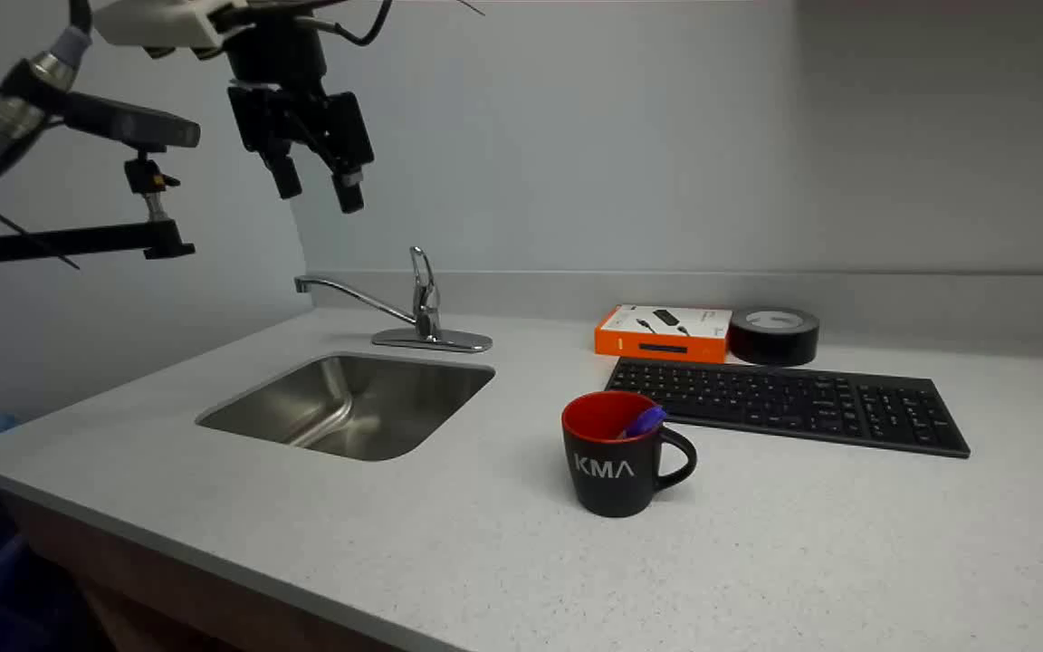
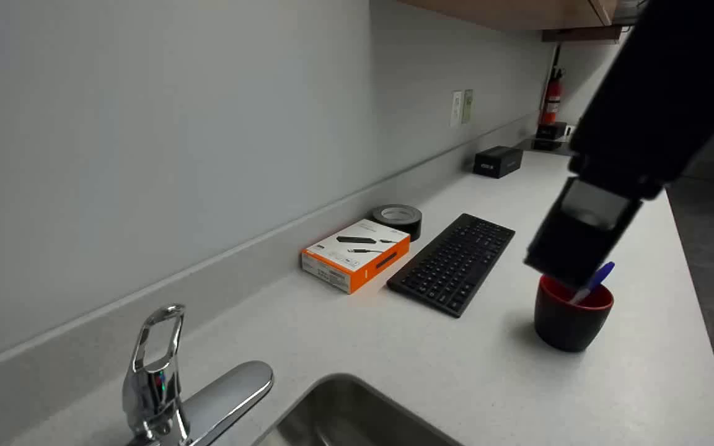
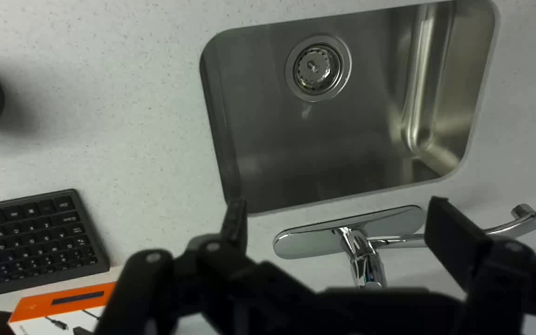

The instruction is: Pick up the marker inside the black mug and put it on the table.

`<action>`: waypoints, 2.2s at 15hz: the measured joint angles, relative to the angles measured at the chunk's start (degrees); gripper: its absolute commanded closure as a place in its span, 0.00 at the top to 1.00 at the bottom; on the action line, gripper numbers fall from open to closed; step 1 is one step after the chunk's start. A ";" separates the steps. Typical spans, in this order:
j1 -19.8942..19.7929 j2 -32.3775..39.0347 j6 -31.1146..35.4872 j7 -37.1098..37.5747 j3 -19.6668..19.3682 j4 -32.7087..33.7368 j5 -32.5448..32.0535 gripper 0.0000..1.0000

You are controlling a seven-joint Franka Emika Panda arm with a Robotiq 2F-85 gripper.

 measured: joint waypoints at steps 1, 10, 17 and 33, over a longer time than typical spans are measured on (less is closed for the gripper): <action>0.00 0.02 0.00 0.00 0.00 -0.04 0.00 1.00; -0.59 -0.43 -0.02 -0.01 -0.85 -1.32 -0.93 1.00; -6.57 -6.74 -2.50 -0.14 -6.98 -11.56 -5.88 1.00; -11.99 -10.41 -5.07 -0.65 -10.11 -16.70 -8.72 1.00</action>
